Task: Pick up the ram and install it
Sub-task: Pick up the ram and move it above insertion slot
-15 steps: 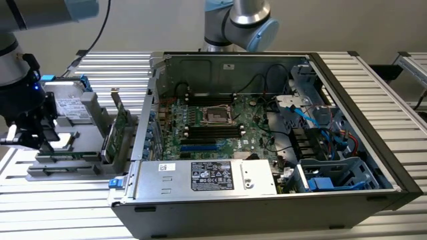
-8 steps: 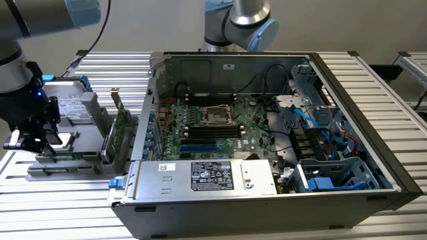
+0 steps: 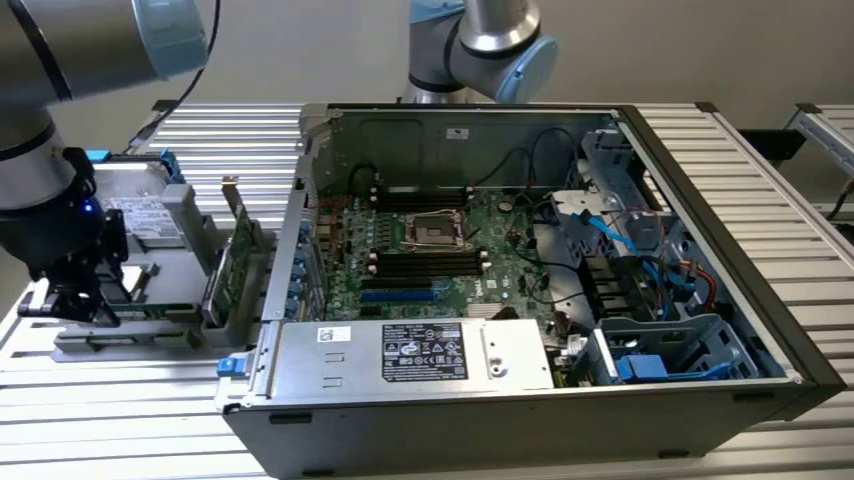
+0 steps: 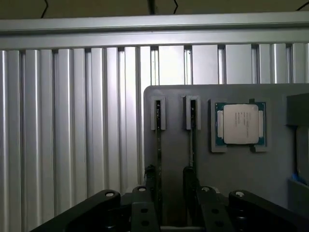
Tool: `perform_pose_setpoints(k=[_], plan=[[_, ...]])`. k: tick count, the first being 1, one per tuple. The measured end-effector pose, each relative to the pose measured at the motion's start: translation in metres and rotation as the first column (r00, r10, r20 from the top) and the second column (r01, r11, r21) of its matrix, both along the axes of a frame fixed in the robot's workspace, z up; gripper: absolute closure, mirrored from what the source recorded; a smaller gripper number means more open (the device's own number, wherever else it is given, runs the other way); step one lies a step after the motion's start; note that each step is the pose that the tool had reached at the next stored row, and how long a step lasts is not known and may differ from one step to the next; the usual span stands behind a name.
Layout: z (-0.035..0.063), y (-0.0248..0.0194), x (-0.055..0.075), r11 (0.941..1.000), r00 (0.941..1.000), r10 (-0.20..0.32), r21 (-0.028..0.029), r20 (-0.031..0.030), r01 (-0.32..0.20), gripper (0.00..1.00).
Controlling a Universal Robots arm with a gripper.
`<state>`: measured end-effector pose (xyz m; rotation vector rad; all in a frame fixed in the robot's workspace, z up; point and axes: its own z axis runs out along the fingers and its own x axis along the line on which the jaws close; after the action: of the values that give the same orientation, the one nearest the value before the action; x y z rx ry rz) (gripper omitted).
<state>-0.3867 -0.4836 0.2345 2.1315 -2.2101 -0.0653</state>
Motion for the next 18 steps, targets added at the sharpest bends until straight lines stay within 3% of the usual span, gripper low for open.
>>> perform_pose_setpoints(k=[9, 18], plan=[[-0.0163, -0.0058, 0.007, 1.0, 1.0, -0.002, 0.0001, 0.0015, 0.002, 0.64], [-0.0328, -0.0079, 0.011, 1.0, 1.0, -0.002, 0.0, 0.0019, 0.002, 0.64]])
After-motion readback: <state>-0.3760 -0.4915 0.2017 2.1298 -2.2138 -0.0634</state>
